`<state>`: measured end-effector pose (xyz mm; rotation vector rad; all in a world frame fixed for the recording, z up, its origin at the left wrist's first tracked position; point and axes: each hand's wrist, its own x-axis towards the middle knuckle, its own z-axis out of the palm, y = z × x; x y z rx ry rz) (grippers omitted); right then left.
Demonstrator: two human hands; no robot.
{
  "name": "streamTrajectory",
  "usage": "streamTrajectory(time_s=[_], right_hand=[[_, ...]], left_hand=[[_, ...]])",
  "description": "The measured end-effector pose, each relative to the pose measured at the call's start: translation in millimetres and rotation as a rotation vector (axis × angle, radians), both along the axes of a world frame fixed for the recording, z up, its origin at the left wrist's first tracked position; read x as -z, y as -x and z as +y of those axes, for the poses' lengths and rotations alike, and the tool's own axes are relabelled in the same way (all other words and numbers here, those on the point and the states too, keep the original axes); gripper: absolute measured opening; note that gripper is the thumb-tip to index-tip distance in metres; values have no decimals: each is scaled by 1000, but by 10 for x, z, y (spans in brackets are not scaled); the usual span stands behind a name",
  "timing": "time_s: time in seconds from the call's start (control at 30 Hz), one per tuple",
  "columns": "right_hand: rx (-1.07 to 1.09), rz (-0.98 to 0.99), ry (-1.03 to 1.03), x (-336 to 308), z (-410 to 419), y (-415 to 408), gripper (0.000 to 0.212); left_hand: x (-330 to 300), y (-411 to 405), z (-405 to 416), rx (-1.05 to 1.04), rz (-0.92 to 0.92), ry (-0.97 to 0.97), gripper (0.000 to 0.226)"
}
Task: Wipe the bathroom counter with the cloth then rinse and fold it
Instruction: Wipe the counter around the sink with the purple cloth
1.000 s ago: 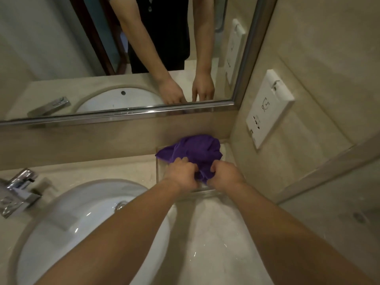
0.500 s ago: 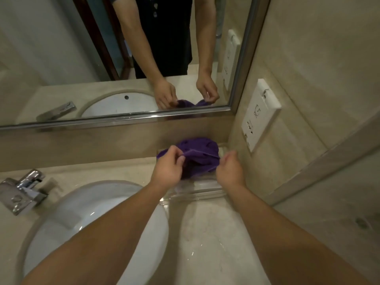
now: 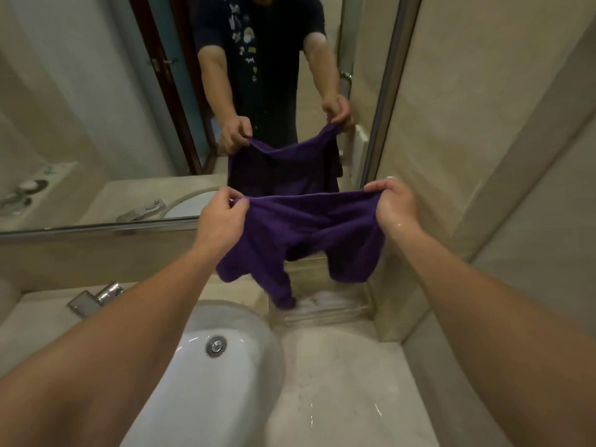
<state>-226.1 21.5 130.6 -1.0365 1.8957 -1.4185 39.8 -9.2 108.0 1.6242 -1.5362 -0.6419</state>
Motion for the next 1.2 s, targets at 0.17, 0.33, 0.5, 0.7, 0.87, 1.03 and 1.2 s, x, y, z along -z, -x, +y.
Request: streamTrajectory(time_s=[0.17,0.33,0.5,0.7,0.87,1.03,1.2], right_hand=[[-190,311,-122,-294,519,63,22],[-165,447,-167,-223,939,-3,32],[-4,427,-21,-324,1200,-21,25],[-99,613,-42,-148,1409,73,28],[-564,863,-752,719,1495,267,17],[-549,741,-743,1480,1517,410,26],[-681,836,-611,2116,1463,364,73]], left_hand=[[-62,-189,378,230,-171,-105,11],[-16,52,775,281,215,-234,18],[-282,563,1079,374,602,-310,23],[-36,763,1241,447,221,-240,10],[767,662,1378,545,-460,-535,17],[1373,712,1415,413,-508,-449,23],[2025,872,1424,589,-498,-312,66]])
